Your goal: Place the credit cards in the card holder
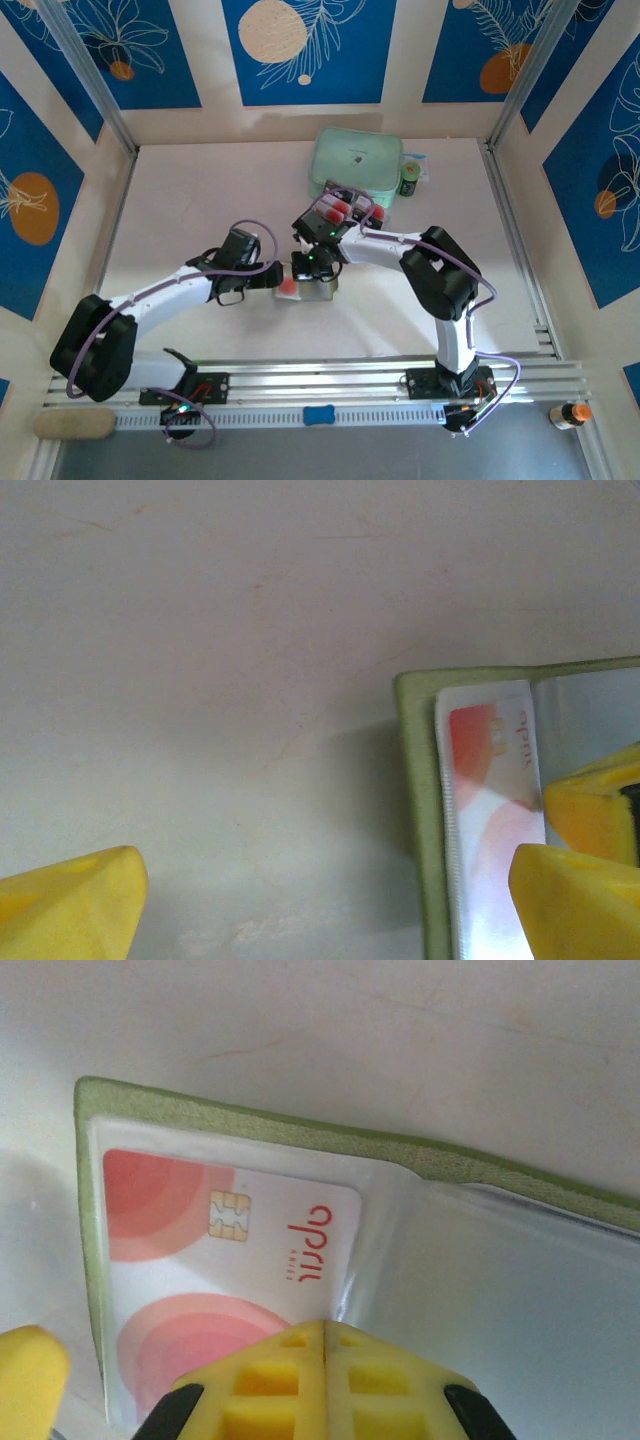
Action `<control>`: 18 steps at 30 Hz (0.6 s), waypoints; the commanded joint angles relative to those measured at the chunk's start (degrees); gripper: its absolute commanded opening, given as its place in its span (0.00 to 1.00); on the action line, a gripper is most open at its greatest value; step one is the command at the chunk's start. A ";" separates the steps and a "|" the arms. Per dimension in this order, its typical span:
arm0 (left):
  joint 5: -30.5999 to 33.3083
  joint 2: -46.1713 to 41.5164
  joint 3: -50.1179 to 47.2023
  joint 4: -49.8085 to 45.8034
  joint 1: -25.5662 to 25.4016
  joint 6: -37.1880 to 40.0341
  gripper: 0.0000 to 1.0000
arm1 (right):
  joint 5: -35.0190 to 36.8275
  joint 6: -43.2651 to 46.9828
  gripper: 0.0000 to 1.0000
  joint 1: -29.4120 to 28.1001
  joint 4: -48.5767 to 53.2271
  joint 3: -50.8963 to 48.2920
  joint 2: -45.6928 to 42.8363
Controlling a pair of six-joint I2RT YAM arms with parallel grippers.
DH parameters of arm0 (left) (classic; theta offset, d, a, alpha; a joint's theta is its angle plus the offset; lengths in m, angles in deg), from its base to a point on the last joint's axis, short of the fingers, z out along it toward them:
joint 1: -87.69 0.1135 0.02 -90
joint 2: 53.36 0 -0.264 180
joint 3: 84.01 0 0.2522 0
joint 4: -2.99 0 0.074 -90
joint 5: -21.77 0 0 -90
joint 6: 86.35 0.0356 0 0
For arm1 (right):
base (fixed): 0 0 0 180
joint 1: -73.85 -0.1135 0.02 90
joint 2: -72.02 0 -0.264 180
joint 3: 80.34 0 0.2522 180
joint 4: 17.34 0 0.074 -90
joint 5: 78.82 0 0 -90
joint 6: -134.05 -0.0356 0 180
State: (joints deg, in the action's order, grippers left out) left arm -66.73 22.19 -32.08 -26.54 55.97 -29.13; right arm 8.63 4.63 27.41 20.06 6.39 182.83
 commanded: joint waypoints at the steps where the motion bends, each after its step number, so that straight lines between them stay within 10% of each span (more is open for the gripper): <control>1: -0.22 0.07 1.11 -0.49 -0.91 -0.94 0.93 | -1.15 -0.57 0.00 0.62 0.44 -0.98 -3.29; 18: 2.36 -1.98 6.58 -3.96 -4.39 -2.77 0.92 | -2.07 1.42 0.00 6.61 -0.48 -6.31 -8.26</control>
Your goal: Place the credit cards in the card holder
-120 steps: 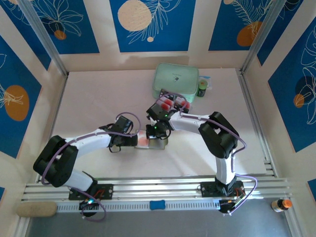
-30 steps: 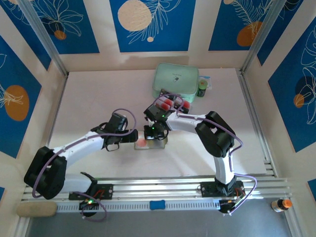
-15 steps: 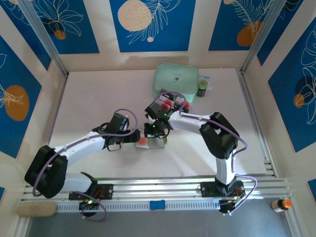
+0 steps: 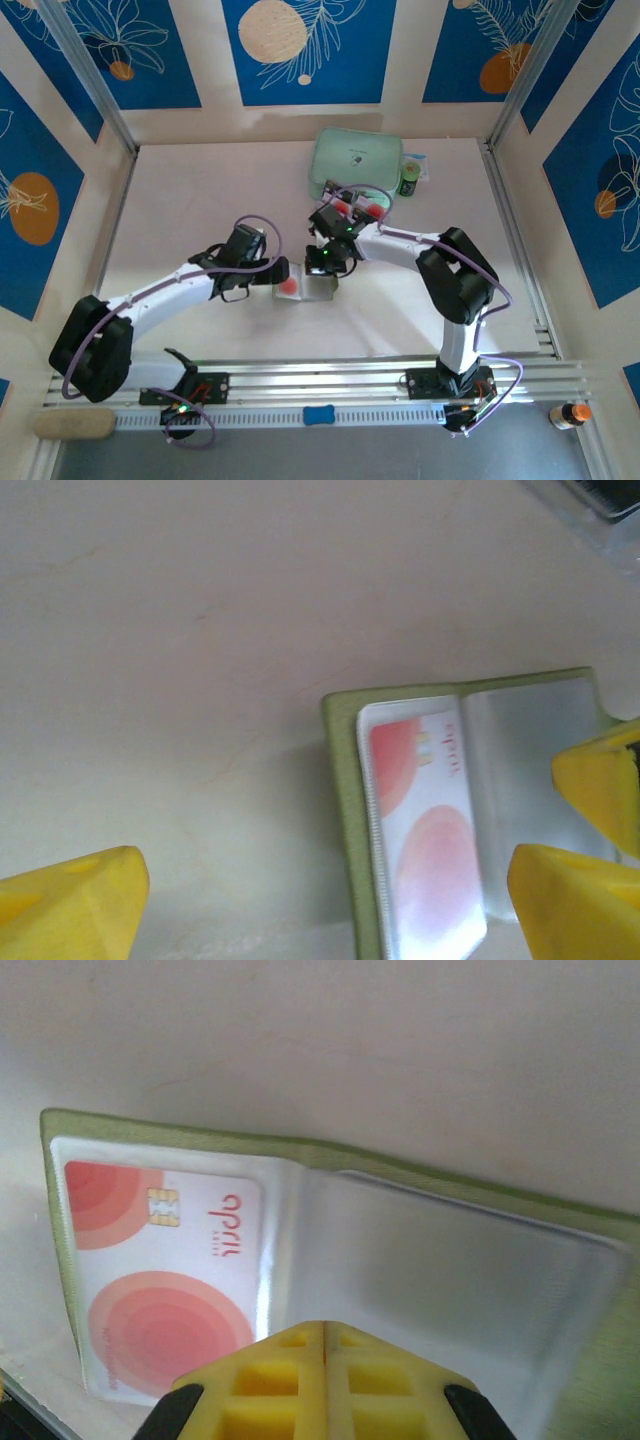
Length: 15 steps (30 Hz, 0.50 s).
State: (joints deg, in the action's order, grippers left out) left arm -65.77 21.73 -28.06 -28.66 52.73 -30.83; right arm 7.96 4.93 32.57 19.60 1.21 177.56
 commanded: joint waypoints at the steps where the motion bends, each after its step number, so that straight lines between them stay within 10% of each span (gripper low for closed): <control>1: 1.62 -1.53 3.16 -2.05 -1.66 -1.31 0.92 | -1.56 1.46 0.00 1.99 0.03 -1.54 -3.37; 15: 3.76 6.83 7.49 -1.17 -9.71 -2.70 0.90 | -3.19 4.30 0.00 3.93 1.08 -1.97 -2.36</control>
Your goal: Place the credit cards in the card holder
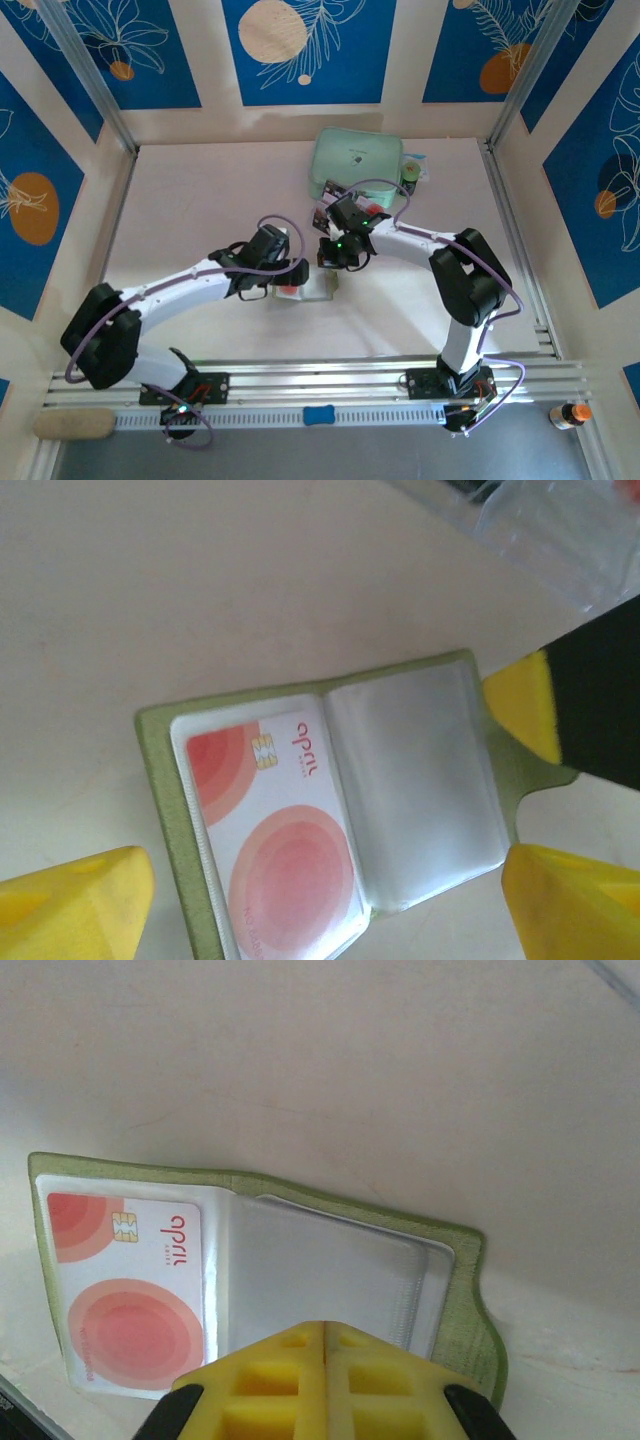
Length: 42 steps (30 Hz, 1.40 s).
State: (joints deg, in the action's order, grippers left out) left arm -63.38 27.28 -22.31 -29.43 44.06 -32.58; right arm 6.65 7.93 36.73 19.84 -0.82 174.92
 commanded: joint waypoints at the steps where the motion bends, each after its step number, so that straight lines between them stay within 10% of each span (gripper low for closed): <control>1: 1.49 1.76 1.78 -0.39 -1.20 -0.78 0.90 | -1.89 1.40 0.00 -0.31 0.84 0.16 0.59; 42: 3.95 8.10 -2.76 2.48 -1.30 2.43 0.91 | -4.87 -2.55 0.00 -2.68 -3.25 0.34 6.77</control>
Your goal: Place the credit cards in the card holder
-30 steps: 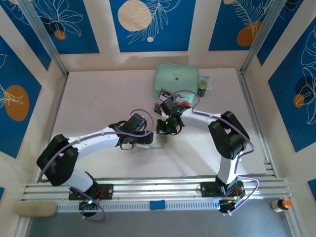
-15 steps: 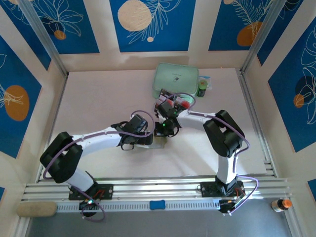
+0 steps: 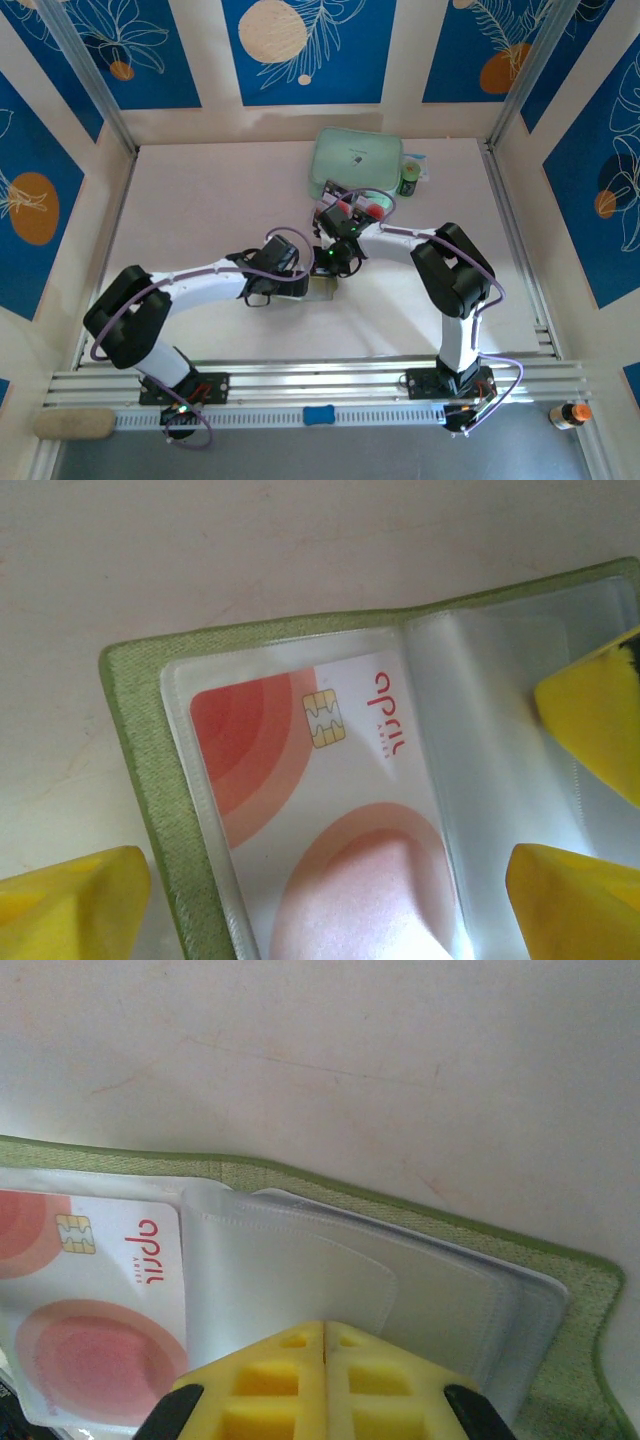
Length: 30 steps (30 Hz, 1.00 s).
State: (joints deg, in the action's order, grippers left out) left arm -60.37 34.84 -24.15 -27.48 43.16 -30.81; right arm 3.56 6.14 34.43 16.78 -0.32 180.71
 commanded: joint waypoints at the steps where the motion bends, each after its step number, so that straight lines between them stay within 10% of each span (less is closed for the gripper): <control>1: 0.93 0.65 -1.04 0.45 -0.42 0.64 0.91 | -1.89 -0.84 0.00 -0.40 -0.25 -0.29 0.96; 30: -1.75 0.19 -4.13 6.42 -0.52 0.79 0.88 | -3.02 -1.64 0.00 0.21 -1.00 -0.69 -0.51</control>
State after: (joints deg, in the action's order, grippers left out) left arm -61.99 34.58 -27.14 -21.78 43.16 -30.37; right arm 2.27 5.00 34.47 15.27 -0.71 180.71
